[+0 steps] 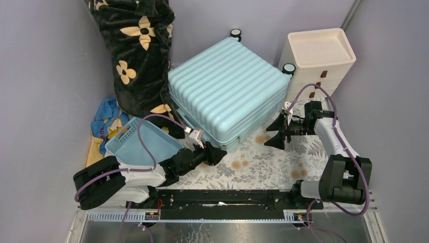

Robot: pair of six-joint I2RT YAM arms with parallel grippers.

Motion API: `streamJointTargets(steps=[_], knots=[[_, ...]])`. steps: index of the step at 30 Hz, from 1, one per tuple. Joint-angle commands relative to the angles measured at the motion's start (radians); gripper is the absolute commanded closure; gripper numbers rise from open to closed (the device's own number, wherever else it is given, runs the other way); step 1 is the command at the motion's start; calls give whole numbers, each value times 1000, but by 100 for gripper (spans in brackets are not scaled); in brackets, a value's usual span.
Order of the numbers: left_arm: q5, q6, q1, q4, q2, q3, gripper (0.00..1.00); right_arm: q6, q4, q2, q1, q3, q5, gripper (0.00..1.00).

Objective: Open, take out, and arrange the luggage
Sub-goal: Adjust the luggage at the center of the board, then unzip the luggage at the center of the board.

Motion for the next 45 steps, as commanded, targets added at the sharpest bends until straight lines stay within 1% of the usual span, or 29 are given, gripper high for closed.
streamJointTargets(steps=[1,5,8,9,11,13,16,18,20,24,27,31,33,35,39,42,45], knots=[[-16,23,11,51,-4,35,47,-39,-35,3,8,40,-8,13],[-88,17,-19,-19,-31,50,46,-38,-35,3,15,35,-25,14],[-142,31,-39,-87,-62,65,45,-33,-1,-1,67,12,-34,17],[-153,34,-43,-103,-74,67,45,3,40,-7,93,-3,-24,19],[-156,48,-48,-121,-96,71,45,129,177,-32,167,-46,17,23],[-153,58,-55,-123,-107,74,43,262,366,-66,228,-99,75,24],[-161,73,-70,-147,-113,90,41,468,578,-108,276,-169,126,30],[-185,79,-85,-184,-120,107,40,530,657,-121,293,-205,135,31],[-238,79,-105,-256,-129,129,36,536,669,-120,307,-212,131,31],[-397,28,-175,-359,-142,165,35,495,616,-91,313,-186,122,31],[-548,-71,-247,-482,-119,217,36,468,580,-80,313,-168,129,32],[-720,-227,-327,-684,-38,327,39,458,566,-85,313,-164,132,32],[-758,-294,-339,-775,13,384,40,445,551,-83,313,-156,138,32],[-786,-390,-339,-909,72,453,44,433,535,-85,313,-149,145,32],[-829,-523,-339,-1125,180,578,49,425,527,-94,313,-146,150,32],[-845,-540,-339,-1191,230,641,52,416,518,-94,313,-143,153,32],[-857,-515,-336,-1196,255,672,56,408,510,-96,313,-140,155,32]])
